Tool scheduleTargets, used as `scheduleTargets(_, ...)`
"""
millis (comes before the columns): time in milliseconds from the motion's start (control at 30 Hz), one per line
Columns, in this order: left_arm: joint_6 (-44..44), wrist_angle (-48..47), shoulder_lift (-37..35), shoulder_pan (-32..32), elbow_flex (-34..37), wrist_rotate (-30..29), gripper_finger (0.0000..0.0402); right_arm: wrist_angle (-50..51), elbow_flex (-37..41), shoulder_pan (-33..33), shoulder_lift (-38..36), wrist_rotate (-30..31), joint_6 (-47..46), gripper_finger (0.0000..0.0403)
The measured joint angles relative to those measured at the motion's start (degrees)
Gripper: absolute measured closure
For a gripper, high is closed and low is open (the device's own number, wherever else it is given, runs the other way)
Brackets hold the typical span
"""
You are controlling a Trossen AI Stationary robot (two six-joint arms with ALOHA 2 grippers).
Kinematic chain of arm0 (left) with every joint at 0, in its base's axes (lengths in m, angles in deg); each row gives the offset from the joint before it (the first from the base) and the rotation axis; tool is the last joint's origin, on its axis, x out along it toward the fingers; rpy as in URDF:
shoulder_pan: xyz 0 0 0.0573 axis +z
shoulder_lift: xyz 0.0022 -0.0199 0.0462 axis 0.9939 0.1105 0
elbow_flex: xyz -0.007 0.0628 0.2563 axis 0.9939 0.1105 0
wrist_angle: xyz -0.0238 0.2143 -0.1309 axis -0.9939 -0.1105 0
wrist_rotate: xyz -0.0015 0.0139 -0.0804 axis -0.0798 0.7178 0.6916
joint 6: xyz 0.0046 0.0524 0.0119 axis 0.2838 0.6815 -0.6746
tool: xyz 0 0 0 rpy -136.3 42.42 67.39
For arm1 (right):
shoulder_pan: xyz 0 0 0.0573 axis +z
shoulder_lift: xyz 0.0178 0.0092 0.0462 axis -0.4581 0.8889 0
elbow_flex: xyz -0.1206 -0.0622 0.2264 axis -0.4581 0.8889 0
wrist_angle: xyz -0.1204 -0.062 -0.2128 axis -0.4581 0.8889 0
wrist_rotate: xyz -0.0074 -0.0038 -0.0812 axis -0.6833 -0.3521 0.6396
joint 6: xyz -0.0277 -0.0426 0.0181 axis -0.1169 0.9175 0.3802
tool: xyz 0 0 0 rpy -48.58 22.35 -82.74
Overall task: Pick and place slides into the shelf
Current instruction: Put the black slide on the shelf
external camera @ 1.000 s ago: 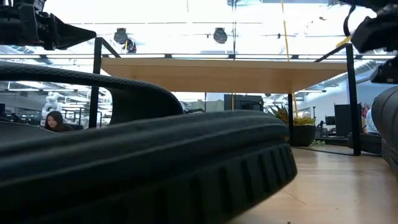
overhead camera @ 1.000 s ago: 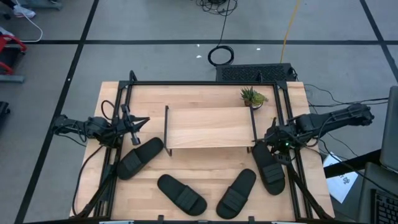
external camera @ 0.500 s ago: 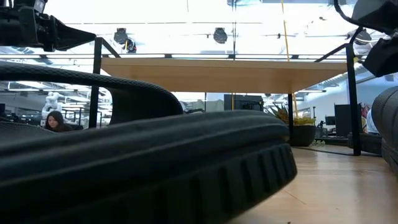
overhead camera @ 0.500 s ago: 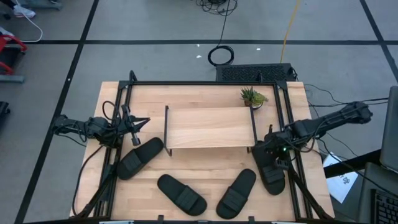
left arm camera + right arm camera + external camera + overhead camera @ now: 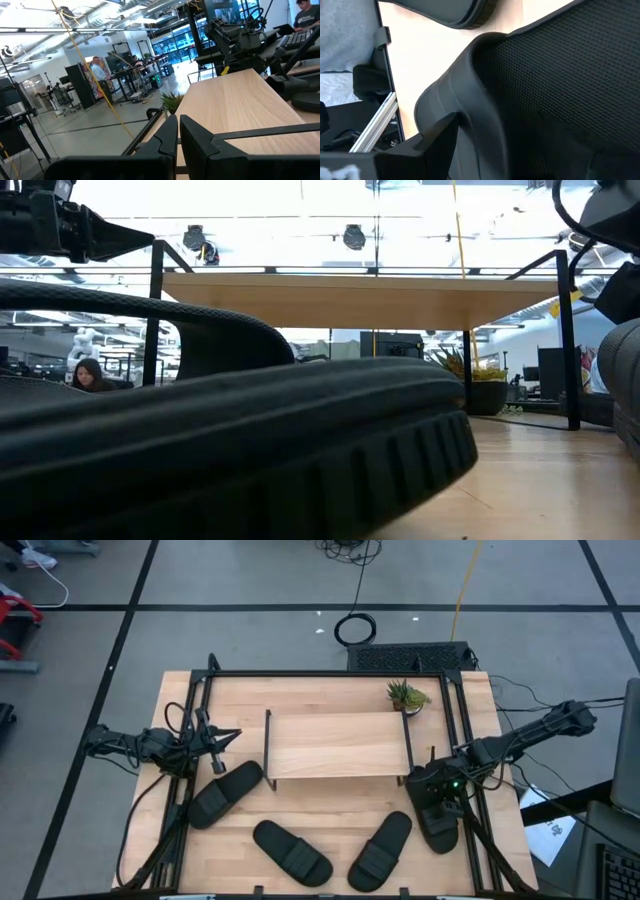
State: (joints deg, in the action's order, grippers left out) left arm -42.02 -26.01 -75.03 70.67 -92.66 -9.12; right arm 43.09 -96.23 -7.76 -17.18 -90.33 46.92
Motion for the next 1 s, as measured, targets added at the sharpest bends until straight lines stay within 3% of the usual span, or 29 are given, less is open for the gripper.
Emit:
scheduleTargets(167, 0.01, 0.0, -0.01, 0.0, 0.0, 0.0, 0.0376, -1.21, 0.27, 0.12, 0.13, -2.1, -0.22, 0.0206)
scheduleTargets(400, -0.01, 0.0, -0.01, 0.0, 0.0, 0.0, 0.0376, -2.15, 0.27, 0.13, 0.06, -5.4, -2.26, 0.0385)
scheduleTargets(767, -0.11, -0.08, 0.0, -0.01, 0.0, 0.03, 0.0376, -5.57, -4.44, 0.29, -0.96, -6.57, -9.09, 0.0398)
scheduleTargets(1000, -0.23, -0.2, 0.0, -0.01, 0.0, 0.04, 0.0376, -5.29, -9.63, 5.83, -0.94, -2.94, -12.42, 0.04)
